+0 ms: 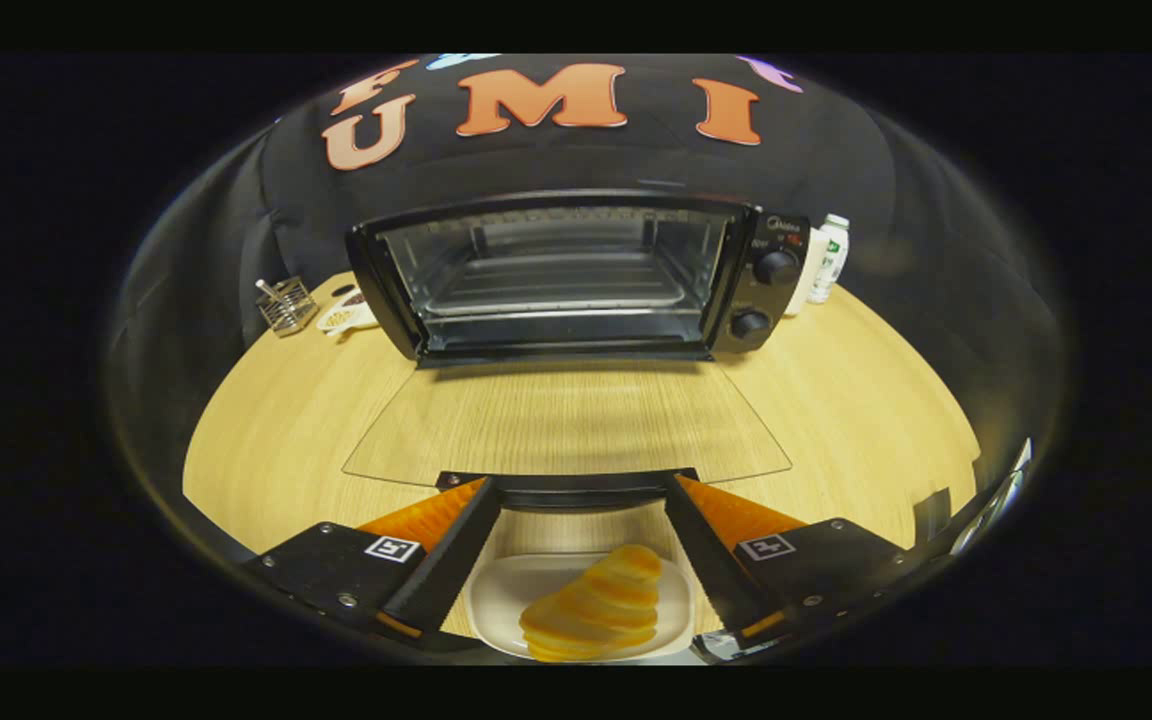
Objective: Open the toaster oven, put the food inside, and close the toaster oven door.
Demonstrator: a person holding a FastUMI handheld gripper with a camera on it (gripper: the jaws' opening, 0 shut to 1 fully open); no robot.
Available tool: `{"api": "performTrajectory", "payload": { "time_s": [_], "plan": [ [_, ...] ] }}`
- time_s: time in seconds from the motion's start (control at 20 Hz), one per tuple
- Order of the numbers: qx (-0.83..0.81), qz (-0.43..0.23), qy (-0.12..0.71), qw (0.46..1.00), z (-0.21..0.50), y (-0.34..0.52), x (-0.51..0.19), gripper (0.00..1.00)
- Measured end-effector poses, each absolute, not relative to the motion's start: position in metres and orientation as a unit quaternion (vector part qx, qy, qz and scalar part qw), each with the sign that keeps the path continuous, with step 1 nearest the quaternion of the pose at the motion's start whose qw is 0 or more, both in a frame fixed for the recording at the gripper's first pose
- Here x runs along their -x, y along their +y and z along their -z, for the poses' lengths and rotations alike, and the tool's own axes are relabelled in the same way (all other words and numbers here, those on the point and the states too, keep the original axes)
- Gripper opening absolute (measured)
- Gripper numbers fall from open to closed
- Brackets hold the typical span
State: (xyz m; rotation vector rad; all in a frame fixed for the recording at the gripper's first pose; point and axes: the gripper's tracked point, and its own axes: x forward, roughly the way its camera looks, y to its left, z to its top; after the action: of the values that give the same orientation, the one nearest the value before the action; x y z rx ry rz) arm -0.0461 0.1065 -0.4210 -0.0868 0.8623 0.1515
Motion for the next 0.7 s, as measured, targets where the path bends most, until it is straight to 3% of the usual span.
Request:
{"api": "performTrajectory", "payload": {
  "time_s": [0.7],
  "plan": [
    [0.035, -0.038, 0.397, 0.917, 0.383, 0.098, 0.058, 0.99]
  ]
}}
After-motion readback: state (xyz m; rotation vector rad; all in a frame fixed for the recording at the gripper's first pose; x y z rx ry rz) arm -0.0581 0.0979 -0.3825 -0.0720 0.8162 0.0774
